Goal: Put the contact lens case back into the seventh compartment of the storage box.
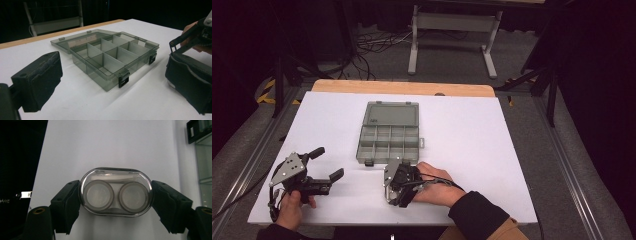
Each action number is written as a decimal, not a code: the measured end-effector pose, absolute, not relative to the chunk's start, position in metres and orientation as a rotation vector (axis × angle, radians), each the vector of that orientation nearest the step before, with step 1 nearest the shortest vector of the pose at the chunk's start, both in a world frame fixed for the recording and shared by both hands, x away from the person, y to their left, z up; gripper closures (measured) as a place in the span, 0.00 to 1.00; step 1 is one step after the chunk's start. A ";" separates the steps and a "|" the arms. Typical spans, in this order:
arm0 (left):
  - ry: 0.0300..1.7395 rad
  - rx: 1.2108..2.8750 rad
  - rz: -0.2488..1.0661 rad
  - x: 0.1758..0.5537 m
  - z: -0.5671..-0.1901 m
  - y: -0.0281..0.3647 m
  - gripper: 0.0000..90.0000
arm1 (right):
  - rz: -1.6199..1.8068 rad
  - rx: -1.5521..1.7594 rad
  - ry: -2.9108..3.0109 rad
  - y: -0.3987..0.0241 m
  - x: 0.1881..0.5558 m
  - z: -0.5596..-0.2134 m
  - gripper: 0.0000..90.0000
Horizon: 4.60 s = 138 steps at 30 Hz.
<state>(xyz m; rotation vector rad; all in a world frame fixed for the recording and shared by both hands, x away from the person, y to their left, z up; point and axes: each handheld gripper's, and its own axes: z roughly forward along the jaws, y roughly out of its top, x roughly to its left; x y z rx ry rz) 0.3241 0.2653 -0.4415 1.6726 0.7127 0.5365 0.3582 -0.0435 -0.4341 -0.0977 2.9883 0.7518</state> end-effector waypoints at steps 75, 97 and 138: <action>0.717 1.673 0.531 0.324 -0.441 0.265 0.02 | 0.940 -0.053 2.709 -0.063 0.389 -0.365 0.30; 0.713 1.675 0.533 0.324 -0.441 0.265 0.02 | 0.918 -0.012 2.690 -0.059 0.415 -0.362 0.30; 0.708 1.681 0.531 0.325 -0.441 0.265 0.02 | 0.757 0.050 2.746 -0.052 0.456 -0.386 0.30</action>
